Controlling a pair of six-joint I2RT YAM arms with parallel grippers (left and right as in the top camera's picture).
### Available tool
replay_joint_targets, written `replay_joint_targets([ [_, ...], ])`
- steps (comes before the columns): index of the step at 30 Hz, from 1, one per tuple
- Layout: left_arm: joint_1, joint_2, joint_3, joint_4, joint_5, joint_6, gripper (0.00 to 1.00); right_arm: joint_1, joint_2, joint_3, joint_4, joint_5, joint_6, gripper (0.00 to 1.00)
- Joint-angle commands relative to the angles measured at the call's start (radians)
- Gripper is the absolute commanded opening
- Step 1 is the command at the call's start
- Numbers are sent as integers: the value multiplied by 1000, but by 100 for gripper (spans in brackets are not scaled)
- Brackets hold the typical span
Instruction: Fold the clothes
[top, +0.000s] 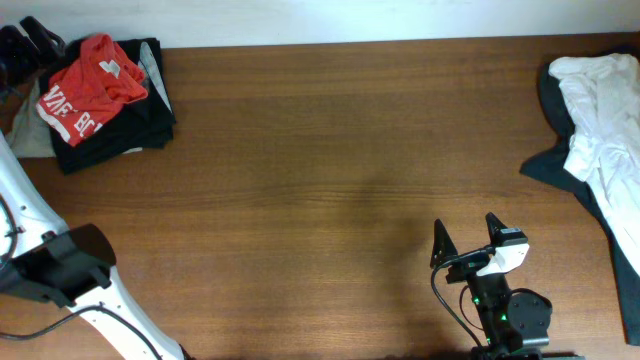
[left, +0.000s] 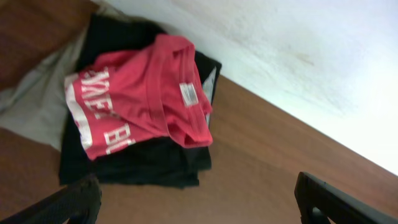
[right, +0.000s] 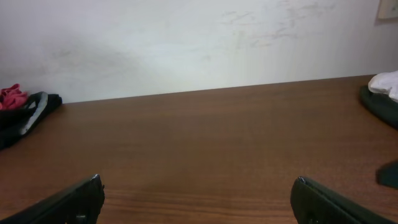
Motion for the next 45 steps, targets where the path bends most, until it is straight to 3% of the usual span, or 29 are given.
replay_joint_targets([
  [1, -51, -224, -127, 2, 11, 2, 99, 8, -9, -5, -7, -2, 5, 99],
  [4, -166, -499, -452, 2, 12, 2, 99, 8, -9, -5, -7, -2, 5, 99],
  [11, -457, -890, -1051, 2, 12, 2, 99, 8, -9, -5, -7, -2, 5, 99],
  [16, -485, -1180, -1477, 10, 4, 2, 99, 8, -9, -5, -7, -2, 5, 99],
  [17, -483, -1257, -1574, 25, -60, 2, 99, 8, -9, -5, -7, -2, 5, 99],
  [20, -483, -1472, -1810, 209, -182, 2, 99, 8, -9, -5, -7, -2, 5, 99],
  [25, -485, -1748, -2186, 688, -192, 2, 99, 8, -9, -5, -7, -2, 5, 99],
  [30, -486, -1948, -2445, 1017, -187, 2, 99, 8, -9, -5, -7, -2, 5, 99],
  [39, -486, -2159, -2684, 1397, -251, 59, 99, 8, -9, -5, -7, -2, 5, 99],
  [43, -480, -2229, -2709, 1368, -356, 59, 99, 8, -9, -5, -7, -2, 5, 99],
  [45, -467, -2229, -2709, 1280, -382, 59, 99, 8, -9, -5, -7, -2, 5, 98],
])
